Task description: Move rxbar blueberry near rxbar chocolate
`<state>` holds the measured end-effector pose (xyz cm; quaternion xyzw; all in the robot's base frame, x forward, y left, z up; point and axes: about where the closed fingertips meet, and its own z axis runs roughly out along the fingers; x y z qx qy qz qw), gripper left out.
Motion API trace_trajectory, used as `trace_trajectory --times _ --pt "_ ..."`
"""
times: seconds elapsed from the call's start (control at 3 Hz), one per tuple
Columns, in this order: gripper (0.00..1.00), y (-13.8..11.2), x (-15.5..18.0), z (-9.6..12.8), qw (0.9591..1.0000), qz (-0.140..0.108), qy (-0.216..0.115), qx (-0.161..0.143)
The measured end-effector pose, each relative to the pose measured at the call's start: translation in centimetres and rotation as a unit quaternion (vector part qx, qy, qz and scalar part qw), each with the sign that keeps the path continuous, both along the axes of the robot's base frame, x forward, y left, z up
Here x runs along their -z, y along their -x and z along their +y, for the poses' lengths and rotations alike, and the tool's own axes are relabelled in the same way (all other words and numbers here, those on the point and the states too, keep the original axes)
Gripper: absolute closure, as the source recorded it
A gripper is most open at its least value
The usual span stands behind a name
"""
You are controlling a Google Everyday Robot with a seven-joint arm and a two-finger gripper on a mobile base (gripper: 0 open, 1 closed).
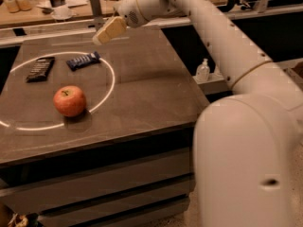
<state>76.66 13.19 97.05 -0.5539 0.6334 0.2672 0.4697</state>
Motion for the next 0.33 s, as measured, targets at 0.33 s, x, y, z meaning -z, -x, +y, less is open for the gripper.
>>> trace_trajectory --times 0.33 --pt "0.0 2.13 -5.43 -4.63 0.9976 -0.04 -0.027 0.049"
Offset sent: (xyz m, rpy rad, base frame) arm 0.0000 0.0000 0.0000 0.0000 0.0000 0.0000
